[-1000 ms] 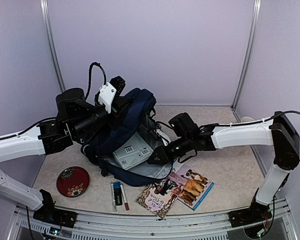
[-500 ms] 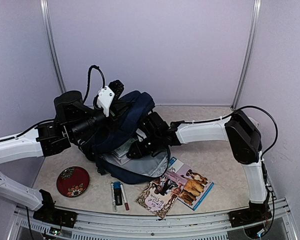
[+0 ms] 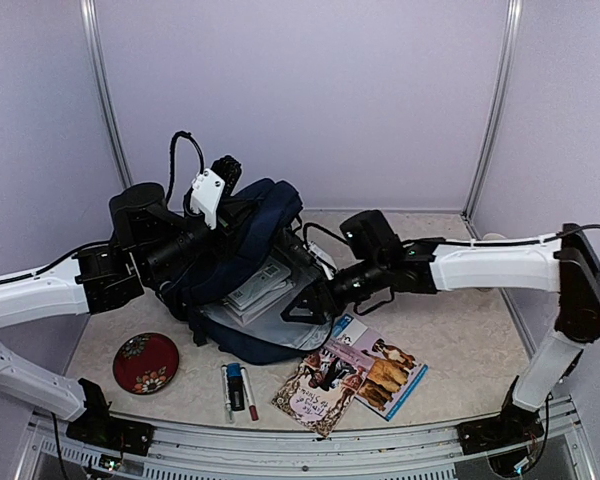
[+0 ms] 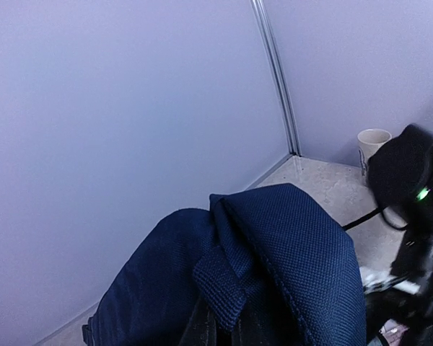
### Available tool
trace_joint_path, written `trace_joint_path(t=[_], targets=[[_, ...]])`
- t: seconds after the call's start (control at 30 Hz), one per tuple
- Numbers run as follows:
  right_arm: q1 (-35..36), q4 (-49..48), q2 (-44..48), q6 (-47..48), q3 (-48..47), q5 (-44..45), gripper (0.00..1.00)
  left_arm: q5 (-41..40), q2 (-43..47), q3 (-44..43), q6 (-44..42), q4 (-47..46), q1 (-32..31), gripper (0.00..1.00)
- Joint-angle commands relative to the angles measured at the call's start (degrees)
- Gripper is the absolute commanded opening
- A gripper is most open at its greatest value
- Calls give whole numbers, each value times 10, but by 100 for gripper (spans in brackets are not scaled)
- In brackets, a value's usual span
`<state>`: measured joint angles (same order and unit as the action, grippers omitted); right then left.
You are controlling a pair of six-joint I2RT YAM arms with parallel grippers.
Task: Pack the student bag
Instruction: Adjust the book in the largest pocket of the bag, then place the largest pocket of the bag in the student bag, then pick up the book.
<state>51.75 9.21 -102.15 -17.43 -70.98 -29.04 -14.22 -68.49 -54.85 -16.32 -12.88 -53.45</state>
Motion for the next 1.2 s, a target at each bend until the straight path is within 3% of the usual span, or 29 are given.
trace_joint_path(t=[0.0, 0.17, 0.23, 0.27, 0.33, 0.37, 0.4, 0.47, 0.63, 0.8, 0.93, 1.03, 1.17], targets=[[-2, -112, 121, 3, 97, -194, 75, -28, -7, -13, 22, -64, 10, 0], [-38, -77, 160, -10, 185, -67, 77, -30, -9, -11, 58, -36, 10, 0], [-67, -78, 147, -35, 218, -50, 74, -9, -12, -6, 92, -13, 9, 0], [-79, -82, 138, -42, 229, -51, 72, 19, -16, -7, 107, 9, 9, 5], [-92, -101, 116, -47, 245, -60, 68, 63, -19, -6, 131, 47, -2, 48], [-96, -110, 106, -48, 248, -66, 67, 81, -20, -6, 131, 63, -13, 64], [-99, -111, 93, -50, 247, -68, 66, 93, -21, -8, 122, 78, -34, 76], [-102, -98, 71, -48, 237, -70, 64, 82, -27, -19, 84, 117, -90, 86], [-103, -86, 46, -34, 245, -60, 62, 63, -67, -67, 78, 252, -239, 86], [-112, -75, 30, 0, 260, -70, 63, 108, -158, -76, 237, 409, -298, 80], [-112, -43, -5, 23, 239, -63, 61, 127, -226, -75, 318, 481, -340, 77], [-112, -42, -17, 31, 239, -71, 60, 71, -288, -99, 344, 518, -354, 77], [-112, -50, -10, 30, 248, -96, 60, -80, -433, -206, 351, 600, -359, 74]])
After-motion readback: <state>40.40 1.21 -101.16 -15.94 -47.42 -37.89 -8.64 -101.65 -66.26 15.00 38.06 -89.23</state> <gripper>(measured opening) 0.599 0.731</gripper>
